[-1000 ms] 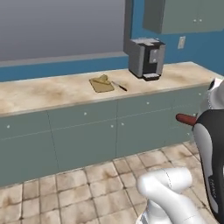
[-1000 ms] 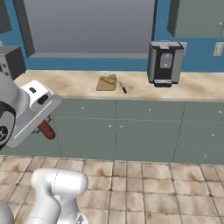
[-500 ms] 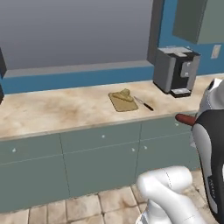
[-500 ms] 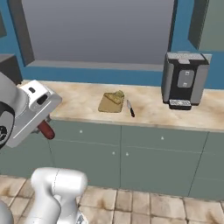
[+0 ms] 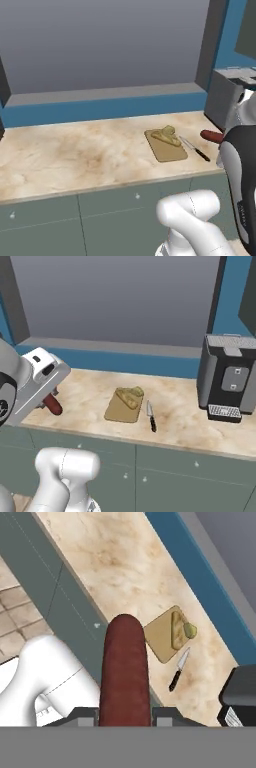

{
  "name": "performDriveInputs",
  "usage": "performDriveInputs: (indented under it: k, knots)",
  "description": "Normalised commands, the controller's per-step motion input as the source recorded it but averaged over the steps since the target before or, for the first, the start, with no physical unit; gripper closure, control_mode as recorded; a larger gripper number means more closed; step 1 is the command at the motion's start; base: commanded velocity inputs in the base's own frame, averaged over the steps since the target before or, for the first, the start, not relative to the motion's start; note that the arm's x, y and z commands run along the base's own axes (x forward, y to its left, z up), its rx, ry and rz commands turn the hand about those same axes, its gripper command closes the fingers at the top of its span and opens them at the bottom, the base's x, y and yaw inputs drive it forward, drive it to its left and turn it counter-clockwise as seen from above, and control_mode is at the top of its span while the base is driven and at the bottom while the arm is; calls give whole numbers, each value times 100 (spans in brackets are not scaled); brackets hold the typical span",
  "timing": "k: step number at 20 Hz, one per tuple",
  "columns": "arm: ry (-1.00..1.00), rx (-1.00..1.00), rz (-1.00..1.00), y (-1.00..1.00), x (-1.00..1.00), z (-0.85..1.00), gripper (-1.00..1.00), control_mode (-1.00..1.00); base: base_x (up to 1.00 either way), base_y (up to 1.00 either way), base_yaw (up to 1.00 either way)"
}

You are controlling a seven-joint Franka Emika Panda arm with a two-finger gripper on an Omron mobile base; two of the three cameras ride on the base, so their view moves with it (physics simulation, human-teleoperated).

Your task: Retrieve the sausage and cheese from the fridge and place them on the cutting board on the counter.

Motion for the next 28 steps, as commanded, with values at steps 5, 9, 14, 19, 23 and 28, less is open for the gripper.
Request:
performDriveInputs:
  k: [5,9,14,19,23,28]
  knots:
    - [0,0,0,0,0,0,100,100,100,0,4]
    - [3,0,0,-3,1,-2,100,-100,37,0,0]
    - [12,1,24,-18,60,-31,100,-100,0,0,0]
    - [13,0,4,-5,77,-39,100,-100,0,0,0]
    - [11,0,-15,0,77,-62,100,-100,0,0,0]
    - [7,0,-4,-15,76,-84,100,-100,0,0,0]
